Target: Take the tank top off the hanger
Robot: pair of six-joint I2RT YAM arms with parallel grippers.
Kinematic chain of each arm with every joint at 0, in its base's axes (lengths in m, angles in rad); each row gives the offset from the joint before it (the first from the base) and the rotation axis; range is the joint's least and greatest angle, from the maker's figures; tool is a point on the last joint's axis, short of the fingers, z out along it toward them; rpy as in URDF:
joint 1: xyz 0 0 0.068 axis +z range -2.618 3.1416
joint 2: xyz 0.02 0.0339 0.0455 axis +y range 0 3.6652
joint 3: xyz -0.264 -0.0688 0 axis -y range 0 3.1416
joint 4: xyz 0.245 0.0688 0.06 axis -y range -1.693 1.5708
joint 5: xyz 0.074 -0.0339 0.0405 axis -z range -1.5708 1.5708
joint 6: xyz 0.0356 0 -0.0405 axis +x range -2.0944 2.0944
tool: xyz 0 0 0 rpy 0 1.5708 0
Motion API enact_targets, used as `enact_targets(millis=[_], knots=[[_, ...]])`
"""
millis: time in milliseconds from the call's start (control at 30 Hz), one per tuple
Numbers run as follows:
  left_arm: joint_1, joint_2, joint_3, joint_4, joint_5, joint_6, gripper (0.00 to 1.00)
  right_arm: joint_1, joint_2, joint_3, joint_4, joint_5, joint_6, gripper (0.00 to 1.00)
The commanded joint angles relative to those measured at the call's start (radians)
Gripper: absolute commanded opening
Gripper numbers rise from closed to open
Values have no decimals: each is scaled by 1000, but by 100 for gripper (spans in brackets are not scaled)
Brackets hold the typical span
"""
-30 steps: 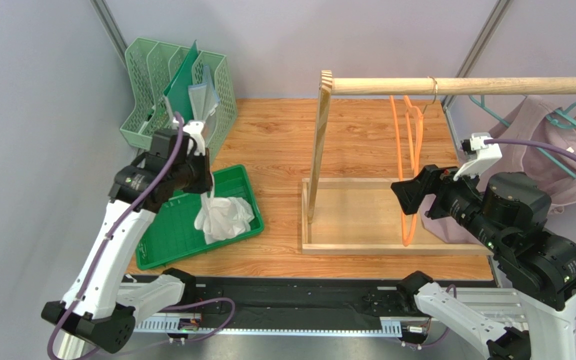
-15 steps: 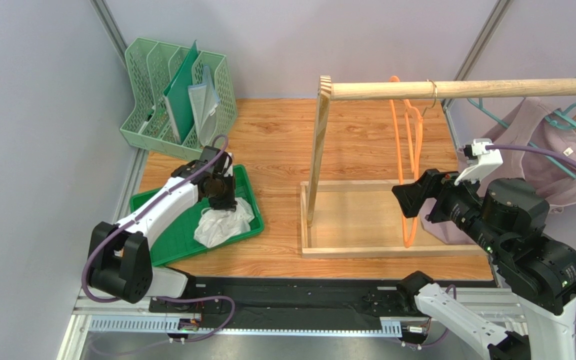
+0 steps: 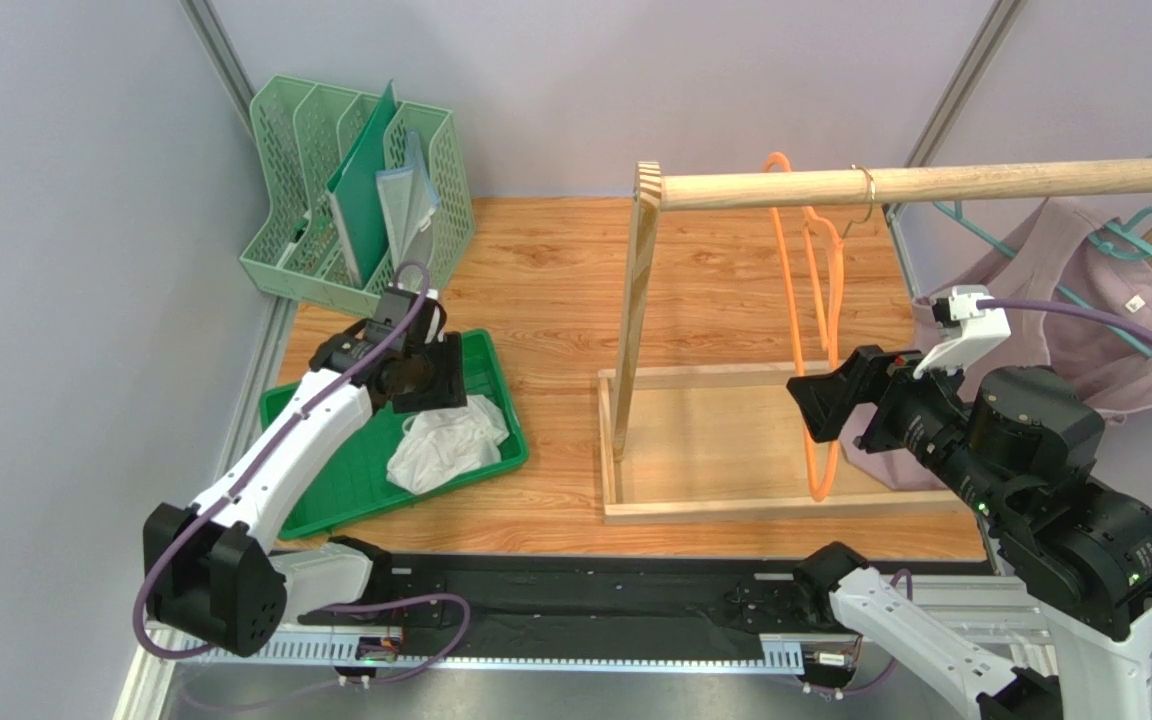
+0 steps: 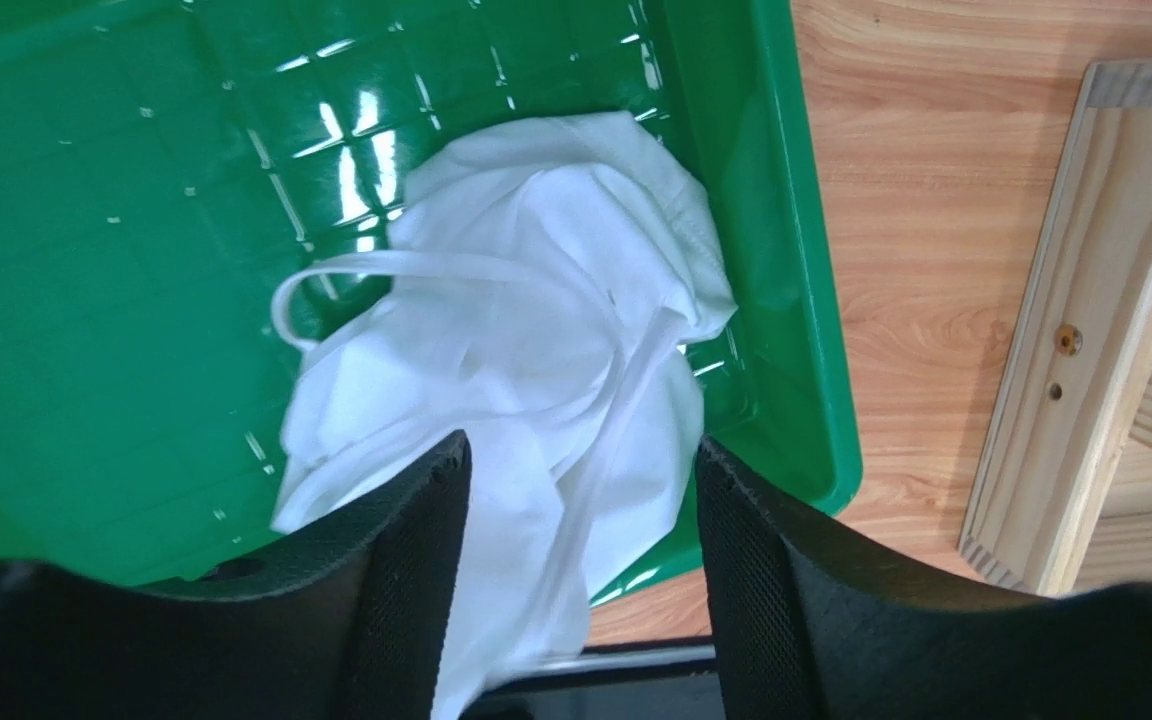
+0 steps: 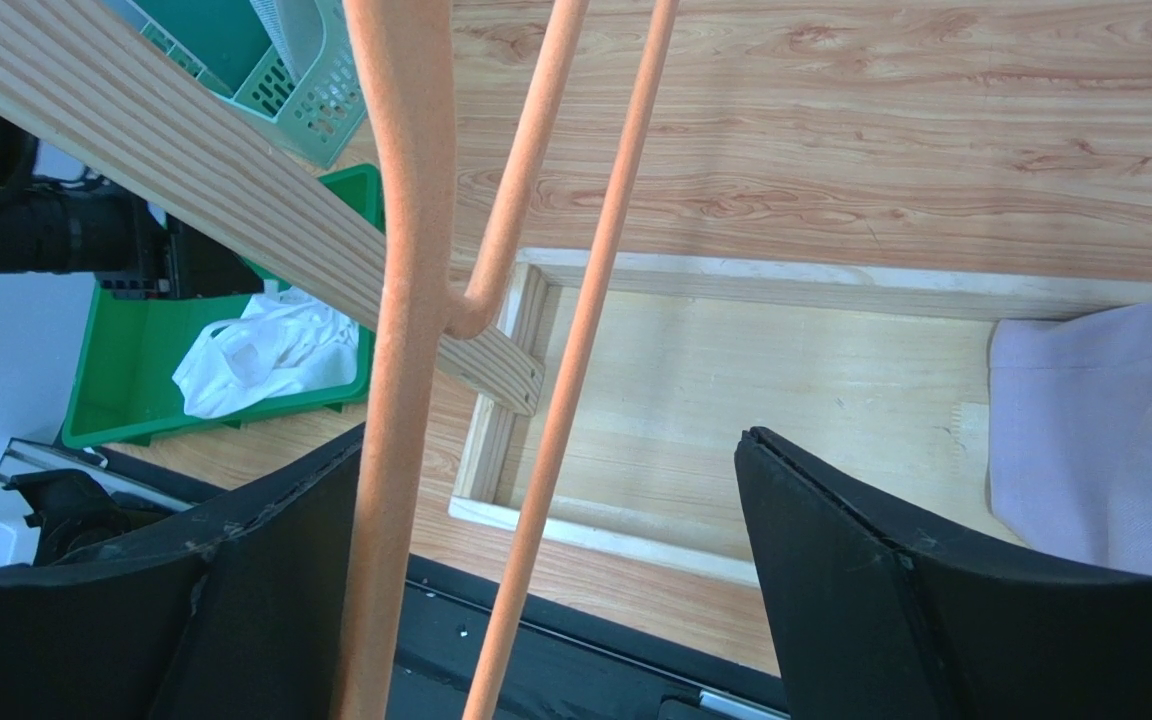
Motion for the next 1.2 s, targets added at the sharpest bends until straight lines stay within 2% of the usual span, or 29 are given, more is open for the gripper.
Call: enact_targets(millis=[0, 200, 300, 433, 500, 533, 700, 867, 900, 1000, 1167], knots=[[5, -71, 116, -115, -88, 28, 65, 3, -19, -10, -89, -43, -23, 87], [5, -137, 239, -253, -139, 28, 66, 4, -23, 1, -100, -37, -26, 87], [5, -232, 267, -227, -29, 31, 66, 3, -23, 1, -103, -26, -21, 87], [-8, -325, 270, -140, 283, -25, 65, 4, -23, 1, -114, -16, -15, 87], [-38, -381, 221, -39, 356, -64, 65, 4, -24, -1, -129, 0, -12, 87], [-87, -399, 200, -1, 400, -84, 65, 4, -27, 1, -134, 6, -6, 88], [-256, -419, 118, 153, 439, -148, 65, 3, -36, 1, -175, -26, 13, 88], [-506, -349, 133, 243, 363, -147, 65, 4, -73, 1, -164, -114, 86, 88], [-564, -338, 138, 256, 359, -139, 65, 4, -82, -1, -155, -175, 100, 88], [-673, -300, 149, 299, 320, -125, 65, 4, -119, -1, -103, -239, 157, 89], [-811, -264, 113, 376, 306, -99, 65, 4, -161, 16, -26, -214, 223, 91]])
